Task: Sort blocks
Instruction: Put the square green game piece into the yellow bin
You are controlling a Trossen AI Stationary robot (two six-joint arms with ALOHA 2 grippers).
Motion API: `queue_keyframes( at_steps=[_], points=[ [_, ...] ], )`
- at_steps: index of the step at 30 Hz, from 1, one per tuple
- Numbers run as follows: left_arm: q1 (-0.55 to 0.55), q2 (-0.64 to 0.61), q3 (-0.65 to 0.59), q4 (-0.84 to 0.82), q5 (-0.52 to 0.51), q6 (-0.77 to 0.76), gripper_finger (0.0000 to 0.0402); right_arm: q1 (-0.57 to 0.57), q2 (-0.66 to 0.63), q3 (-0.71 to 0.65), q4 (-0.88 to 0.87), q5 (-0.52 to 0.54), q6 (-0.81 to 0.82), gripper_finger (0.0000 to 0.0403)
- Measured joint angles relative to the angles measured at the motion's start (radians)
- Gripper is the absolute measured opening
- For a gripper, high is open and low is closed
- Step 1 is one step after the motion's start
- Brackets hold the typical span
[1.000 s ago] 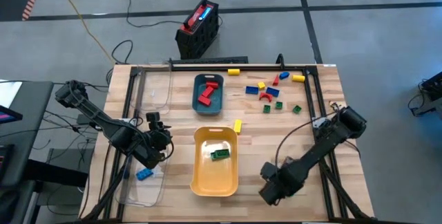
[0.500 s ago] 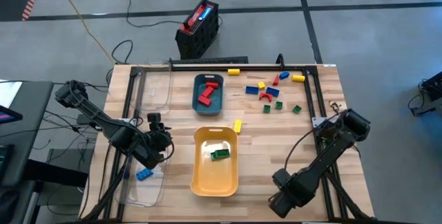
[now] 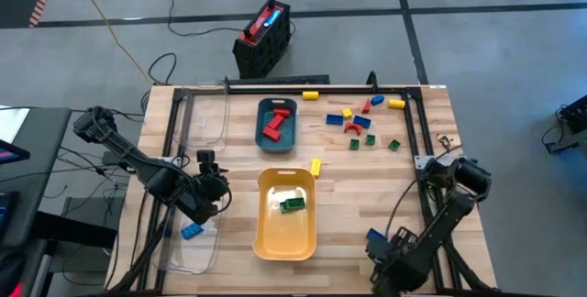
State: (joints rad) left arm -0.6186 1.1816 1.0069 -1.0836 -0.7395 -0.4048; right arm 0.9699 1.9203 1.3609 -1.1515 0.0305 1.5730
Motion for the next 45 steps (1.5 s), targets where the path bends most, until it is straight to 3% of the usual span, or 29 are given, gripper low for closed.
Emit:
queue_keyframes(
  at_steps=[9, 16, 24, 45],
  points=[
    [0.000, 0.000, 0.000, -0.001, -0.001, -0.009, 0.0174, 0.125, -0.001, 0.000, -0.011, 0.217, 0.100, 0.0295],
    [0.000, 0.000, 0.000, -0.001, -0.002, -0.010, 0.0174, 0.144, -0.001, -0.006, -0.017, 0.296, 0.070, 0.0295],
    [0.000, 0.000, 0.000, -0.003, -0.002, -0.010, 0.0174, 0.141, -0.001, -0.077, 0.090, 0.313, 0.071, 0.0295],
    [0.000, 0.000, 0.000, -0.015, -0.002, -0.011, 0.0174, 0.120, 0.071, -0.075, 0.109, 0.283, 0.050, 0.0285]
  ],
)
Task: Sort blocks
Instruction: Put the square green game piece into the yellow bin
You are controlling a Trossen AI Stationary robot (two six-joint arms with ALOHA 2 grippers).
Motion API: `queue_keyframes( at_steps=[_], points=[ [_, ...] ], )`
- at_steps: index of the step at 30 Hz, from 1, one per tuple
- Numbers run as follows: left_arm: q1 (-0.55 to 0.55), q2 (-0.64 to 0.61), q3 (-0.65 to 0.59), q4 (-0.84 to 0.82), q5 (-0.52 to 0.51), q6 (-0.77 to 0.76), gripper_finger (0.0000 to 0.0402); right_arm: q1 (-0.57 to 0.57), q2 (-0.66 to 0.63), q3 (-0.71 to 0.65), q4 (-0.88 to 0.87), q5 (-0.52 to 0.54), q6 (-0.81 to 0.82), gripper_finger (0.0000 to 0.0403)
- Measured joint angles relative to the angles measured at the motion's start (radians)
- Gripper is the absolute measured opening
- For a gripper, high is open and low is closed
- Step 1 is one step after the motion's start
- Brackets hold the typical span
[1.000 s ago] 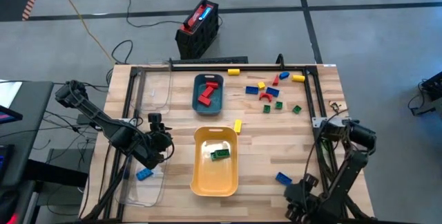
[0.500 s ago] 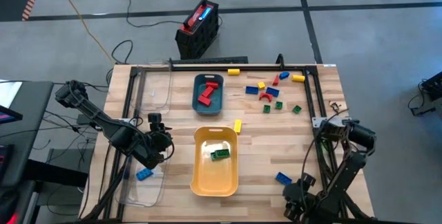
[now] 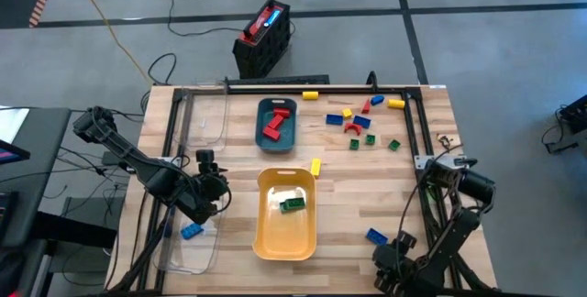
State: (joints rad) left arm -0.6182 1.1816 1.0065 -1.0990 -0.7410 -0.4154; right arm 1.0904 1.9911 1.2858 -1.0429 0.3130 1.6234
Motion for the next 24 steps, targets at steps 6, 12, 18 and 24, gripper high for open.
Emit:
queue_keyframes(
  at_steps=[6, 12, 18, 24],
  points=[
    [0.000, 0.000, 0.000, -0.011, 0.000, -0.009, 0.0174, -0.011, 0.000, 0.000, 0.010, -0.006, -0.031, 0.0215],
    [0.000, 0.000, 0.000, -0.011, 0.000, -0.013, 0.0174, -0.038, 0.001, 0.020, -0.016, -0.031, -0.089, 0.0110],
    [0.000, 0.000, 0.000, -0.011, 0.000, -0.013, 0.0174, -0.092, -0.067, 0.066, -0.139, -0.014, -0.111, 0.0108],
    [0.000, 0.000, 0.000, -0.026, -0.013, -0.014, 0.0174, -0.170, -0.169, 0.079, -0.271, 0.183, -0.113, 0.0109]
  ],
)
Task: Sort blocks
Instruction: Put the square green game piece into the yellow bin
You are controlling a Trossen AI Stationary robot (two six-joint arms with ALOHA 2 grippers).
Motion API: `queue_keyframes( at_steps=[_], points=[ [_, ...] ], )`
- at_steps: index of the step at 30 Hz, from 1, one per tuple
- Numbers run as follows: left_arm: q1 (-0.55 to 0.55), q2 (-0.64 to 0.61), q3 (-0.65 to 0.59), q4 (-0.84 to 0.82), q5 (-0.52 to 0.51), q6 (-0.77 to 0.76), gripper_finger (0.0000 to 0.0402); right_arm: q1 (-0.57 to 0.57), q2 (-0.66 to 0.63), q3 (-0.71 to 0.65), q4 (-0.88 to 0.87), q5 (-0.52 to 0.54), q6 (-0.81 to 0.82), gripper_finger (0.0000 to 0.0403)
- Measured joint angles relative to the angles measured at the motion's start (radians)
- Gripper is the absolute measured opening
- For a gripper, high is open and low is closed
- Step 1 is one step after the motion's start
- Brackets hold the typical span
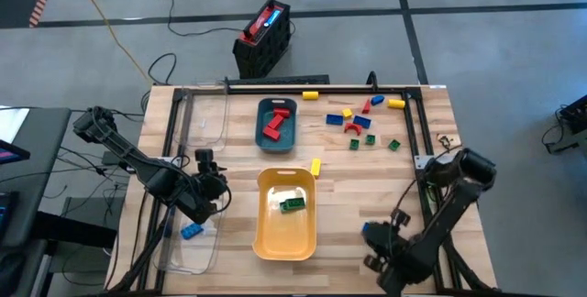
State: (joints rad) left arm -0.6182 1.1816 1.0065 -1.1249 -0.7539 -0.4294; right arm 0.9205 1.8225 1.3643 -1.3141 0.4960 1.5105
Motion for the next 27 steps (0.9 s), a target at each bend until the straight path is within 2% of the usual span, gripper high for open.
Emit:
queue_keyframes(
  at_steps=[2, 5, 9, 12, 17, 22, 27],
  points=[
    [0.000, 0.000, 0.000, -0.002, -0.018, 0.000, 0.0174, -0.045, -0.033, -0.001, -0.007, 0.096, -0.056, 0.0111],
    [0.000, 0.000, -0.001, 0.017, -0.032, 0.011, 0.0174, -0.129, -0.096, -0.001, 0.096, 0.207, -0.233, 0.0111],
    [0.000, 0.000, -0.032, 0.115, -0.032, 0.031, 0.0174, -0.281, -0.155, -0.001, 0.342, 0.206, -0.568, 0.0111],
    [0.000, 0.000, -0.061, 0.190, -0.033, 0.052, 0.0174, -0.407, -0.175, -0.001, 0.547, 0.112, -0.816, 0.0111],
    [-0.012, 0.000, -0.106, 0.243, -0.034, 0.021, 0.0174, -0.589, -0.138, 0.002, 0.808, -0.179, -1.034, 0.0112],
    [-0.051, 0.000, -0.136, 0.255, -0.064, -0.036, 0.0174, -0.656, -0.007, 0.119, 0.748, -0.276, -1.156, 0.0112],
    [-0.080, 0.000, -0.159, 0.265, -0.081, -0.077, 0.0174, -0.661, 0.140, 0.309, 0.532, -0.298, -1.233, 0.0113]
  ],
)
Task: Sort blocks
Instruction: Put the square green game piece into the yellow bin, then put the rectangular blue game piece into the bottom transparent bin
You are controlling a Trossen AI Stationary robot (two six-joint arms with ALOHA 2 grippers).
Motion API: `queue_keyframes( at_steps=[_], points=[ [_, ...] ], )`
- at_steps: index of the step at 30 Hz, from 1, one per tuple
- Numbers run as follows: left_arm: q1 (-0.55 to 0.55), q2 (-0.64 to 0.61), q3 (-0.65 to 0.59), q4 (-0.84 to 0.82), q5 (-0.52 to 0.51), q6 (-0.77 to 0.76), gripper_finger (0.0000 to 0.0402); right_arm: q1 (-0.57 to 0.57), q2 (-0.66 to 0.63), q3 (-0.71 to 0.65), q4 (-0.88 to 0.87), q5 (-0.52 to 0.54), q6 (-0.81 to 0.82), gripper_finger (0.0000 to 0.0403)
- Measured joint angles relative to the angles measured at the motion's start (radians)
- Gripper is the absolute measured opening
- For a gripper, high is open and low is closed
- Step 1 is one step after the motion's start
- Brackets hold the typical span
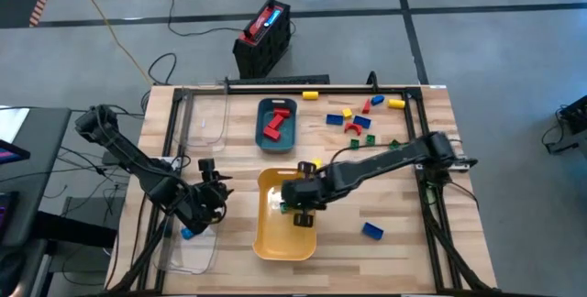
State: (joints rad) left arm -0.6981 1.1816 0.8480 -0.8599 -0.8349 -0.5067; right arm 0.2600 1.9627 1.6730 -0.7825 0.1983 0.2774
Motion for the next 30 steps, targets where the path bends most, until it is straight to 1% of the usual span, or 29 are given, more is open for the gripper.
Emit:
queue_keyframes(
  at_steps=[4, 7, 10, 15, 18, 20, 23, 26, 30],
  points=[
    [-0.002, 0.000, -0.022, 0.005, 0.000, -0.025, 0.0174, 0.001, 0.096, 0.134, -0.141, -0.019, -0.046, 0.0114],
    [-0.002, 0.000, -0.034, 0.009, -0.001, -0.035, 0.0174, 0.001, 0.146, 0.193, -0.193, -0.027, -0.078, 0.0126],
    [-0.002, 0.000, -0.035, 0.022, -0.008, -0.039, 0.0174, 0.001, 0.175, 0.220, -0.203, -0.029, -0.116, 0.0159],
    [-0.005, 0.000, -0.035, 0.069, -0.014, -0.012, 0.0174, -0.008, 0.185, 0.228, -0.213, -0.045, -0.120, 0.0230],
    [-0.006, 0.000, -0.035, 0.074, -0.017, -0.003, 0.0174, -0.010, 0.174, 0.228, -0.224, -0.045, -0.109, 0.0251],
    [-0.006, 0.000, -0.034, 0.074, -0.020, -0.003, 0.0174, -0.009, 0.147, 0.228, -0.251, -0.044, -0.084, 0.0254],
    [-0.009, 0.000, -0.034, 0.072, -0.019, -0.011, 0.0174, 0.018, 0.078, 0.228, -0.355, -0.037, -0.004, 0.0254],
    [-0.016, 0.000, -0.034, 0.071, -0.008, -0.015, 0.0174, 0.069, 0.021, 0.226, -0.463, -0.003, 0.101, 0.0254],
    [-0.023, 0.000, -0.034, 0.071, -0.008, -0.016, 0.0174, 0.146, -0.036, 0.159, -0.547, 0.013, 0.278, 0.0254]
  ],
)
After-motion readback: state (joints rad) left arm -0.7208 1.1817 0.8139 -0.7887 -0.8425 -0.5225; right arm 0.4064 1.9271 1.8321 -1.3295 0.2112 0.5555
